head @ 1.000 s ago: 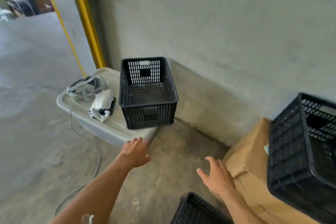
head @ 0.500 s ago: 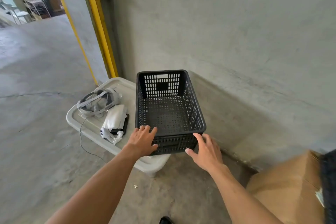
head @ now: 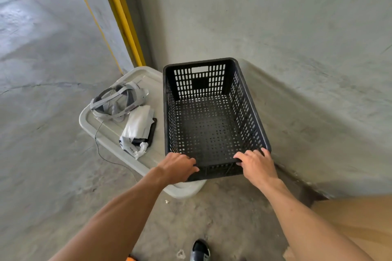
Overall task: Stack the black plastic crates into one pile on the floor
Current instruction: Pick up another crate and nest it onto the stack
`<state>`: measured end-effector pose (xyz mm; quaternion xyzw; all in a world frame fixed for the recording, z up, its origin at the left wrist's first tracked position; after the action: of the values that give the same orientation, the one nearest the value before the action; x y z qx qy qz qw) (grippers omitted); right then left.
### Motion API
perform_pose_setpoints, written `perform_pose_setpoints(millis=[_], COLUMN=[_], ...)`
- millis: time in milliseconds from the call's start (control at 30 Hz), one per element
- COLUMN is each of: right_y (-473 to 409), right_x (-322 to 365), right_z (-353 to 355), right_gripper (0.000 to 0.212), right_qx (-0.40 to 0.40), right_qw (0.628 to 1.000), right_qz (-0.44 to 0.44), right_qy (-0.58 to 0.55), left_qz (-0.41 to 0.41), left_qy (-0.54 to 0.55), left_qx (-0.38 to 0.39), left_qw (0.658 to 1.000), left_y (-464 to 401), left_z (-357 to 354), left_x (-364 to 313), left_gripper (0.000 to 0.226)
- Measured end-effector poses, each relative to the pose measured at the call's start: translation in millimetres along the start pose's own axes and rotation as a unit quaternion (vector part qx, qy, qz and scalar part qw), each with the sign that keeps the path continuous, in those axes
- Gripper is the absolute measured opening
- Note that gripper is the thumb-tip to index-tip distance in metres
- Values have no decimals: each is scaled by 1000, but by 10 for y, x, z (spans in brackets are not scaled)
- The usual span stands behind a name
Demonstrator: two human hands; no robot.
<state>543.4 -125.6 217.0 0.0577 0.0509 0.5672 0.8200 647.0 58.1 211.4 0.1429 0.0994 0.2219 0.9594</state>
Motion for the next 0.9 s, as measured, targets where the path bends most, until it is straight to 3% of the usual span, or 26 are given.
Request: perform_pose_setpoints(millis=[100,200,267,367,500,600,700,733,800,900], right_y=[122,341,503,708,935,866,714,670,593,449], right_x=[-489,-997,-1151,-1060,-556,-125,-155,-249,-502,-877], right_z=[79,49,-27,-146,-307,-396,-459,-440,-356,-273], right_gripper=[27,34,40,55,73,82,85,89,94,91], right_qx=[-3,15,15,-32,-68,-35,-25,-22,-22,-11], right_qw=[998,985,963,901,805,794,765,770,813,880], right_qz=[-52,-168,-266,-375,-436,-430,-487,-494,-472,-410], right_qy=[28,20,-47,-217,-396,-429,-421,-404,-340,-240], left_qz=[-5,-17,-31,-97,-136,-142,-157,-155,-135,-102], left_qy=[33,90,123,81,-41,-107,-147,-150,-119,20], left_qx=[-4,-2,9,43,92,96,68,57,26,2], left_qw=[999,996,992,991,986,979,974,975,983,995], left_y=[-132,-261,-316,-289,-191,-186,-163,-149,-151,-222], left_z=[-65,-137,-156,-170,-96,-52,-41,-47,-73,-90], left_x=[-578,-1122,-1251,-1050,-255,19,-172,-285,-521,-733], left_gripper=[44,45,46,62,80,60,49,50,57,65])
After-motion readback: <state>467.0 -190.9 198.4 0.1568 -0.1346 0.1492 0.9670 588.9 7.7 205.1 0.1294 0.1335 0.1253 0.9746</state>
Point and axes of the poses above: each hand's wrist, its own y-axis away from the middle knuckle, its own z-axis out of the back of the hand, x = y × z, the point moved 9 cm from there along -y, towards the middle knuckle, and after that the axes turned 3 degrees about -x, right-handed, at the moved point
